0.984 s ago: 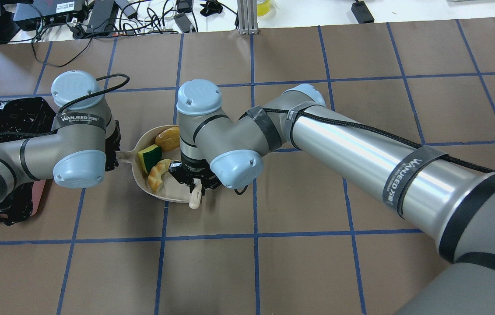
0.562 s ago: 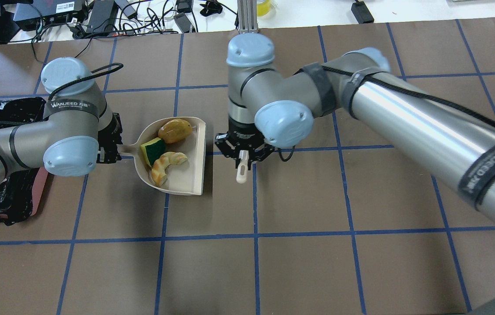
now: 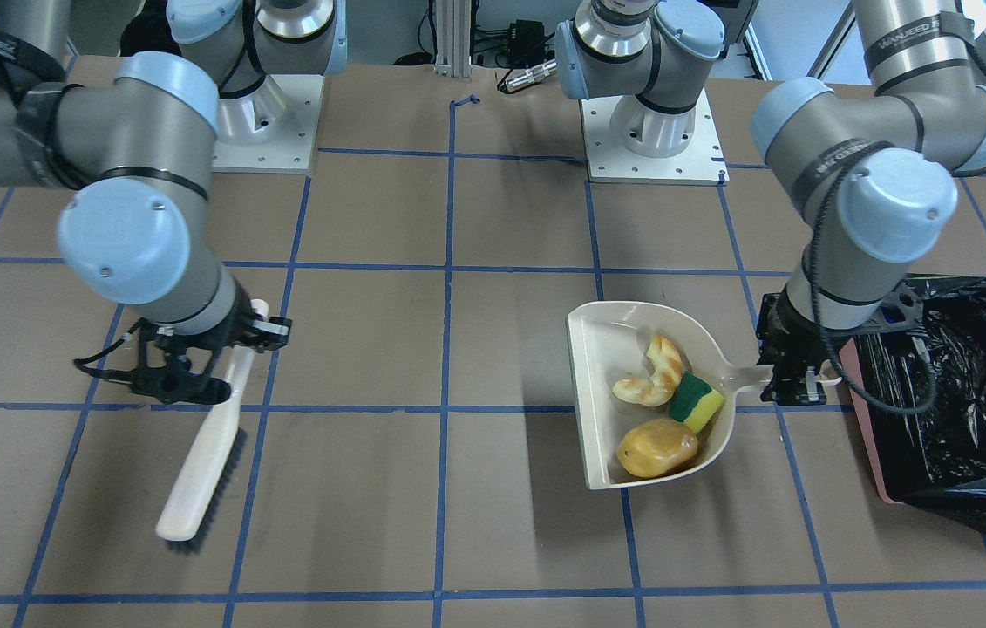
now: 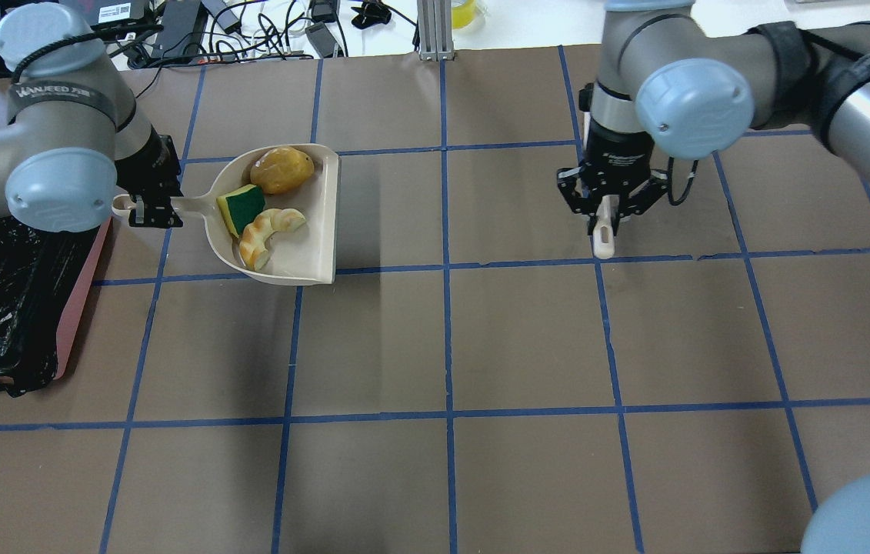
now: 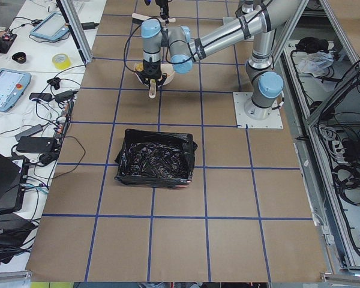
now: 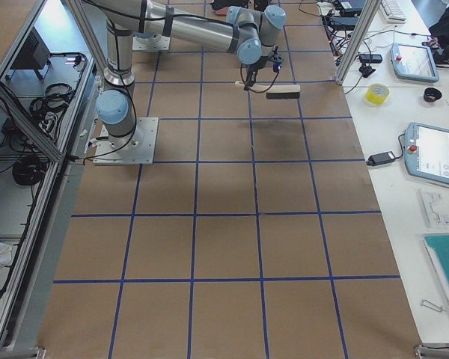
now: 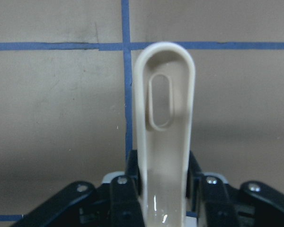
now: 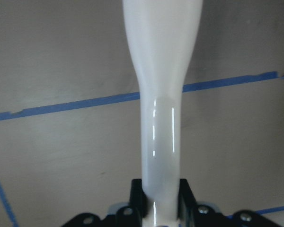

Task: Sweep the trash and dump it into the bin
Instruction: 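Carry the loaded dustpan over the bin with the left gripper while the right withdraws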

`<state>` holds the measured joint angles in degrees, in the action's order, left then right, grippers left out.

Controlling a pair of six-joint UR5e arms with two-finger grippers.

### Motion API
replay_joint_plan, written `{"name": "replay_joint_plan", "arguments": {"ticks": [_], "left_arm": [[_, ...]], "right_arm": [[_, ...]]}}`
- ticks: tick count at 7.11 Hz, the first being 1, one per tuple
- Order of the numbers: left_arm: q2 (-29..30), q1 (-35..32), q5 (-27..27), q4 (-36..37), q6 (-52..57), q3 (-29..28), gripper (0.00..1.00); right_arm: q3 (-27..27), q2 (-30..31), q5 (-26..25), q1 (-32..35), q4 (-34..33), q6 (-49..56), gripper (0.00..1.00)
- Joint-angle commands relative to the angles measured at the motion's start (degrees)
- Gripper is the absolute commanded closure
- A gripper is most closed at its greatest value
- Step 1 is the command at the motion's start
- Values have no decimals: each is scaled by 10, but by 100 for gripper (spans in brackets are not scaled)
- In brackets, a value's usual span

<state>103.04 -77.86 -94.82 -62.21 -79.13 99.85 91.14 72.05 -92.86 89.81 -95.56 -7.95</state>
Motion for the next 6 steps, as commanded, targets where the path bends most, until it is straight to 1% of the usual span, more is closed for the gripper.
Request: {"name": "replay_joint_plan", "arguments": {"ticks": [1,2,3,4,5,6], "left_arm": [[12,80,50,-38,48,-57,100],[16,94,53,-66,69,-88,100],[18,103,52,-68,85,-107,100],[21,126,47,-73,126,-125,100],[32,163,48,-73,196,-147,100],[37,205,48,-73,261,-165,100]], "right_arm": [[7,-9,-27,-100,-3,102,100],[7,-30,-52,-130,-8,149,100],[6,-46,-57,-159,-9,185,100],[6,-55,-58,-175,-19,210,100],[6,-60,-59,-177,-44,233,100],[8,-57,-61,-178,-40,248,100]]}}
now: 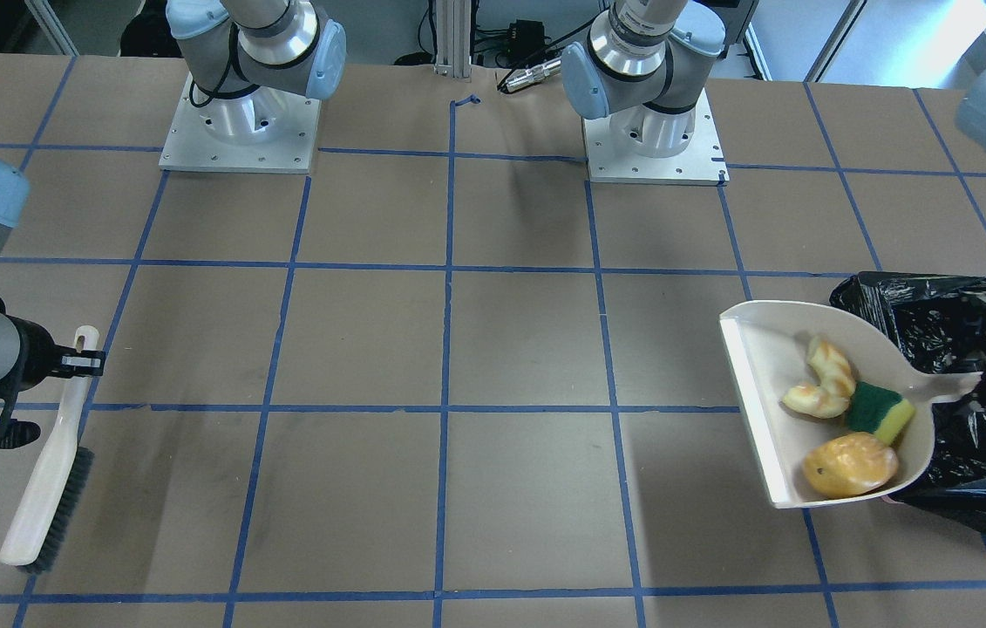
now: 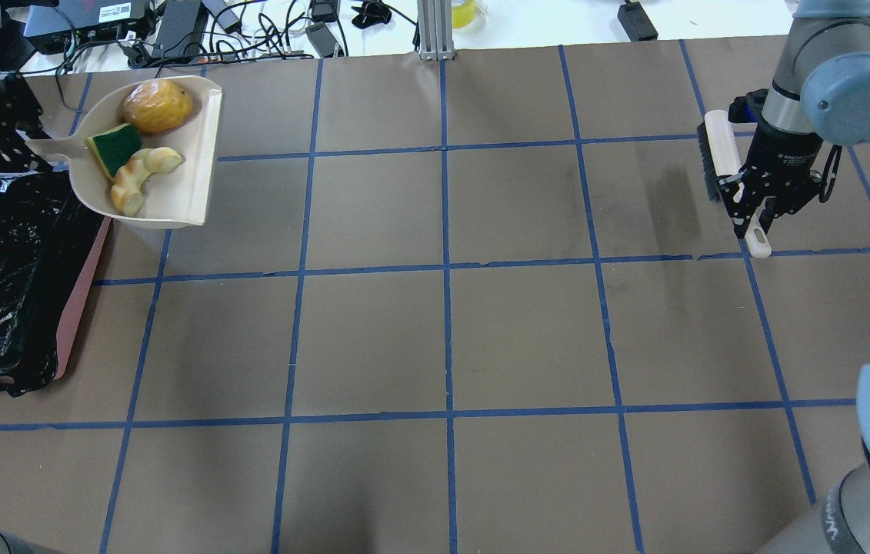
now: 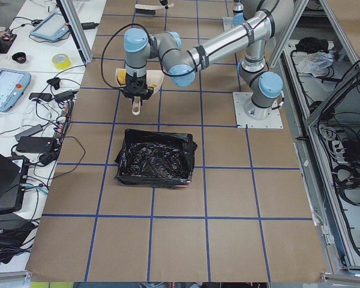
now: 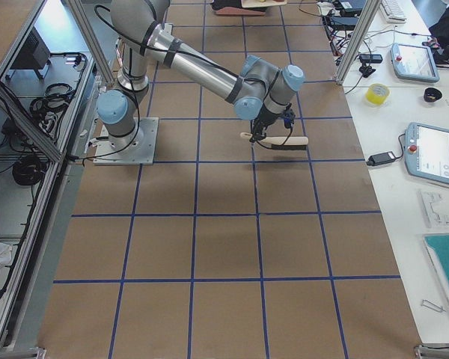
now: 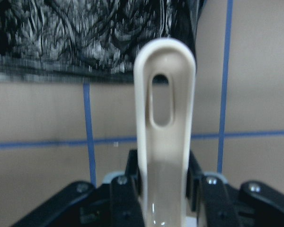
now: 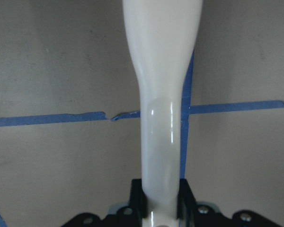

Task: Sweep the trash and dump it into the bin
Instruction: 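Carry the loaded dustpan over the bin with the left gripper while the right withdraws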

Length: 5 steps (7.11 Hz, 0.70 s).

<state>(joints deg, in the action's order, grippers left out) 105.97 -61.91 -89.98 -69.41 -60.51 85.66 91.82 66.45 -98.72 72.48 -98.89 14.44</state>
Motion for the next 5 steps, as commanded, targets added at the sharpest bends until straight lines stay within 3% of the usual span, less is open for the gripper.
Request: {"name": "replay_joint_plan", "arguments": {"ticks": [1,5], "left_arm": [[14,82,-1,8,135,-26,100],[66,175,8,99,334,-44,100]], "right_arm": [[1,-4,-2,-7,-9,27,100],[2,-23,-22,-11,-9,23,100]]}}
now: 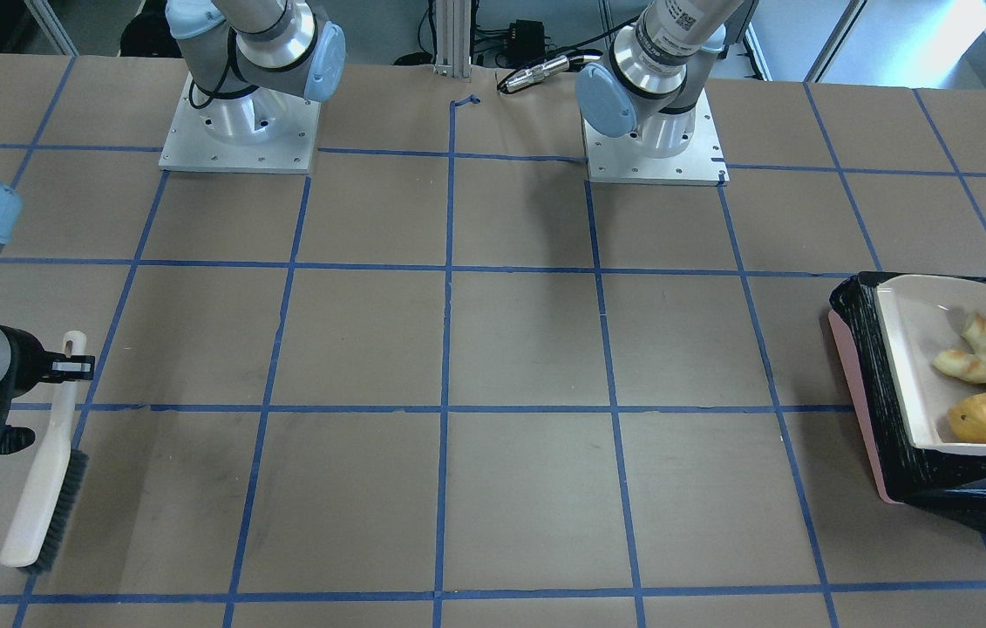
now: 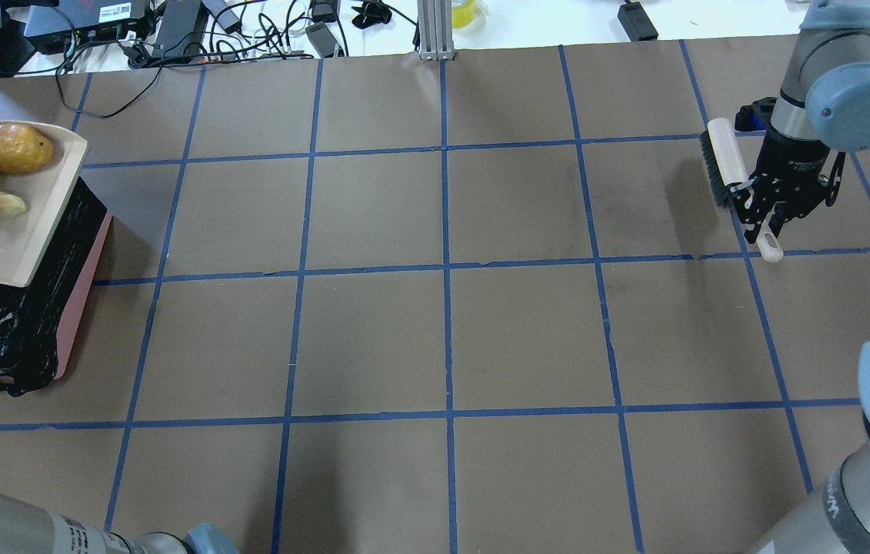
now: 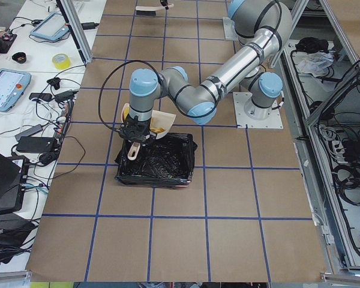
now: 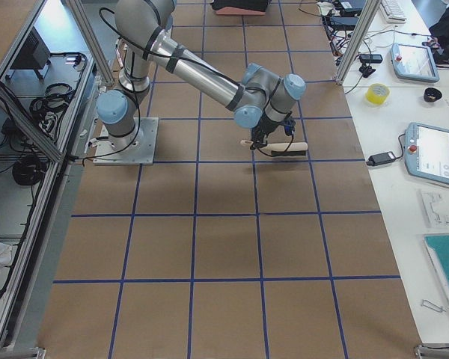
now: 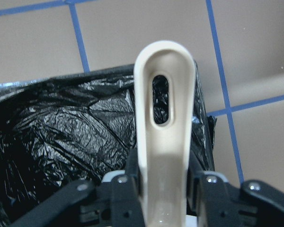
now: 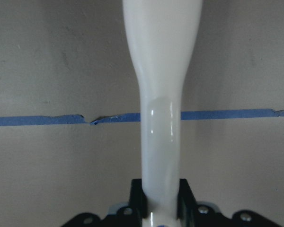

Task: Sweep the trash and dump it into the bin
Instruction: 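Tilt the dustpan with the left gripper to dump the trash into the bin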

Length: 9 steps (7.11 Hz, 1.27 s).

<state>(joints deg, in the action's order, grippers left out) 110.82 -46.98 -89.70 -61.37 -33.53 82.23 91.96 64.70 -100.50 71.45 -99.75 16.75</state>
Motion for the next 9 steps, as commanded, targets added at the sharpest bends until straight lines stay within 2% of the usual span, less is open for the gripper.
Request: {"name": "replay_joint_plan", "arguments": {"ticks": [1,2,4,5,6,7,8,9], "left_arm": [[29,37,27,49,103,-10,100],[43,47,39,97,142,-11,100],[47,79,142,120,234,-15,100],[47,83,182,120,246,-15,100],[48,83,229,121,284,-15,100],[48,83,264,122,297,-15,100],[51,83,266,135,298,-15,100],[60,83,269,162,297,-17,100]], "right_arm": [[1,-6,-4,-2,-1,3,100],[1,-7,-4,-2,-1,0,100],[4,-13,-4,-2,-3,0,100],[4,-13,-4,-2,-4,-1,92],[3,-13,-3,-2,-6,-1,75],[4,-13,-2,-2,-15,2,48],[4,-13,-2,-2,-20,3,25],[4,-14,0,-2,-21,2,16]]}}
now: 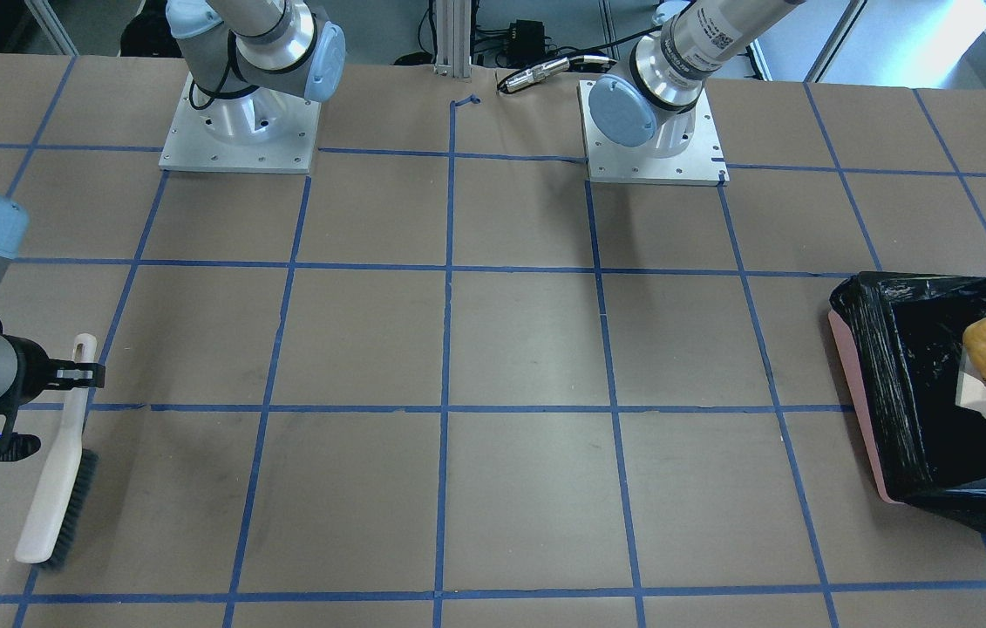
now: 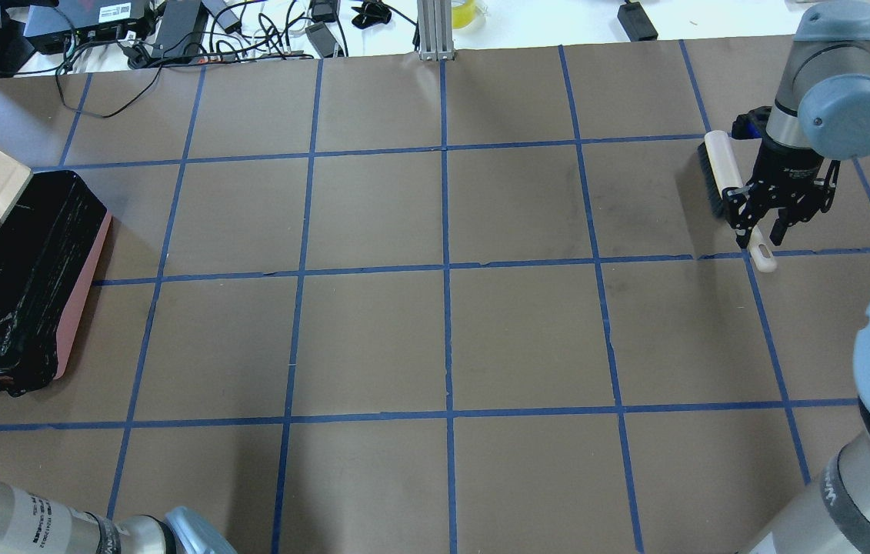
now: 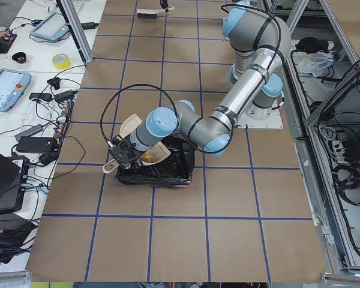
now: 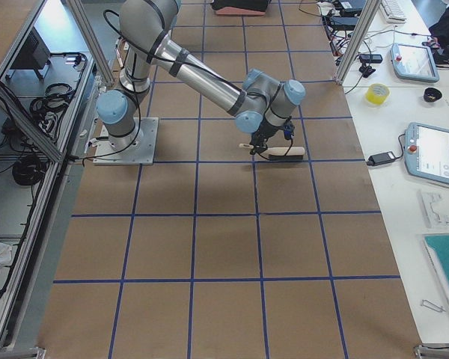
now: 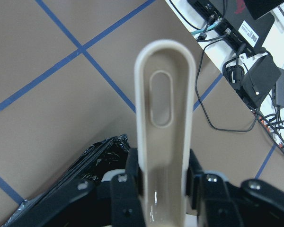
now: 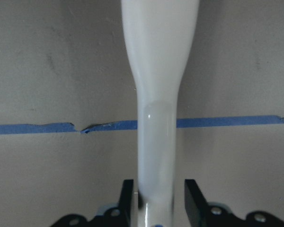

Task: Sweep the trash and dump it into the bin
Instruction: 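Tilt the dustpan with the left gripper to dump the trash into the bin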

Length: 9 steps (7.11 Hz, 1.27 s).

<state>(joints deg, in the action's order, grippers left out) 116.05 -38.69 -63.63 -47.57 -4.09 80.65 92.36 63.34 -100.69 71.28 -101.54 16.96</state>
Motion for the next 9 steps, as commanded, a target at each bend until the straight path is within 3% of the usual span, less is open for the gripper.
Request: {"name": "replay_joint_plan", "arguments": {"ticks": [1,2,4,5,8,9], "left_arm": [[21,0,23,34,-5,-8,100],[37,0,24,48,-13,-35,100],[46,0,59,54,-12,-54,100],[46,-1,64,96,-7,-52,100],[35,-7,64,188,12,-17,100],[26,-15,64,224,5,8,100]], "right_arm": [[-1,1,1,0,-4,1,10],[-9,8,0,0,-20,-2,1],[-27,63,1,0,-22,-2,0],[-32,104,3,0,-11,0,0],[-39,238,27,4,62,4,0],[-43,268,68,10,76,-1,0]]}}
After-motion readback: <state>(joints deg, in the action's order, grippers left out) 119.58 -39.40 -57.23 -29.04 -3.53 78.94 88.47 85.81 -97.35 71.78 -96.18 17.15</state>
